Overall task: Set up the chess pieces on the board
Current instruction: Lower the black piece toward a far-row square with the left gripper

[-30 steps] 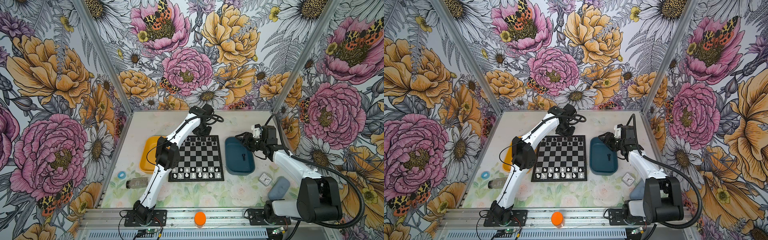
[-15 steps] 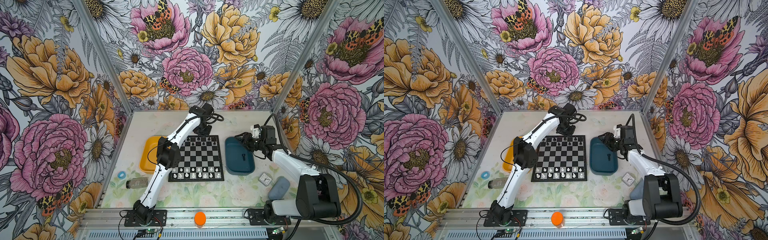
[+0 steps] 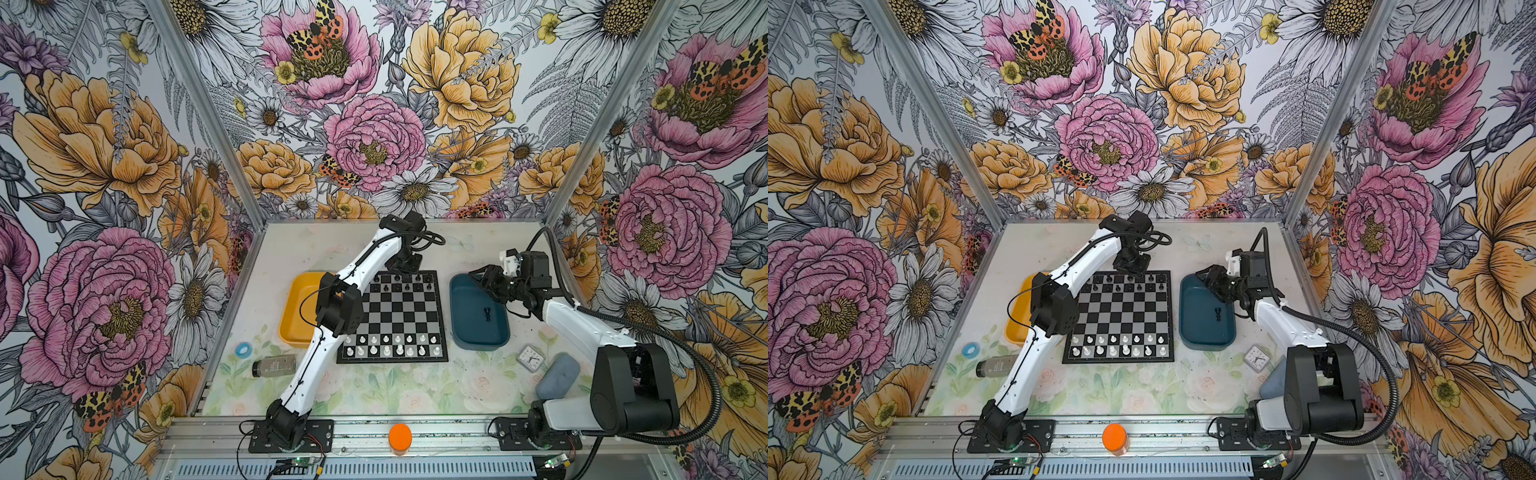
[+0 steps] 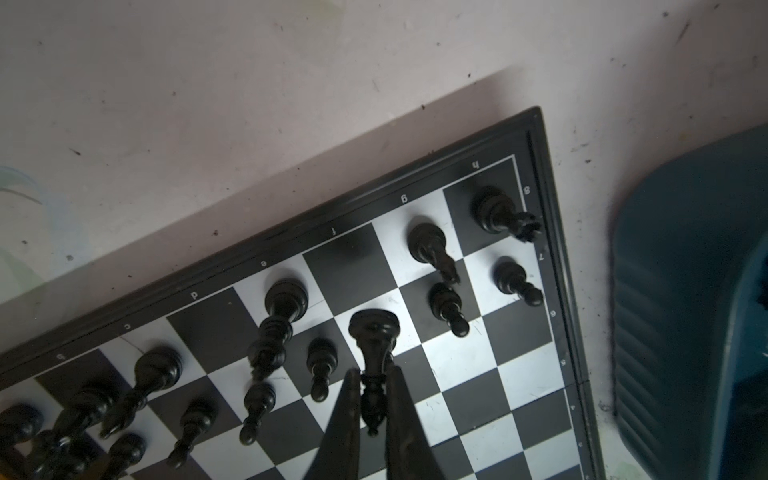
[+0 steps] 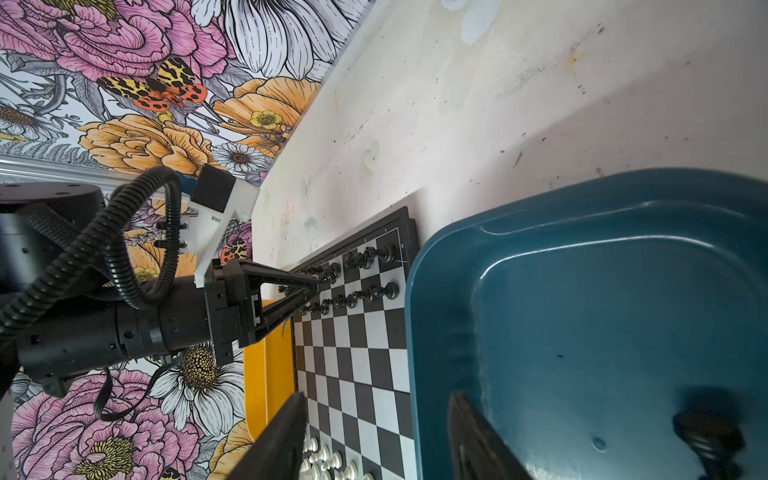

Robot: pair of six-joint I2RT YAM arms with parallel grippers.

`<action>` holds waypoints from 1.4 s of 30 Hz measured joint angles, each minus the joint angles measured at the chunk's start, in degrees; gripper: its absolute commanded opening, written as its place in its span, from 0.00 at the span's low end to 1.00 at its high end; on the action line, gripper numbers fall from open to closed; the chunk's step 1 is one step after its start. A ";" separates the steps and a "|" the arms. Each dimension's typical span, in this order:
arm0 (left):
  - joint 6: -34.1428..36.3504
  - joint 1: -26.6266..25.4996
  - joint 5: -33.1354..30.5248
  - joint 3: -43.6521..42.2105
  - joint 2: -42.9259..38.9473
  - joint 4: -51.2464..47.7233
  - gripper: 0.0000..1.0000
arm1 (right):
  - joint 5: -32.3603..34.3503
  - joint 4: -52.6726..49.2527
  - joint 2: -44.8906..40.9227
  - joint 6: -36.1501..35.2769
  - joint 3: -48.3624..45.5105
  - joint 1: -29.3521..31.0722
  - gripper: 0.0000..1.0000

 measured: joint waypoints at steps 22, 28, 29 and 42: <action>-0.48 0.02 0.22 0.39 1.81 -0.02 0.00 | -0.48 0.42 1.29 0.02 0.00 0.00 0.57; -1.09 0.04 0.22 1.16 2.43 -0.02 0.00 | -0.66 0.57 1.29 0.02 0.00 -0.26 0.57; -1.09 0.04 0.22 1.16 2.45 -0.02 0.00 | -0.66 0.66 1.31 0.02 0.00 -0.28 0.57; -1.51 0.59 0.17 1.31 2.64 -0.02 0.00 | -1.07 1.09 2.05 0.22 0.00 -0.28 0.56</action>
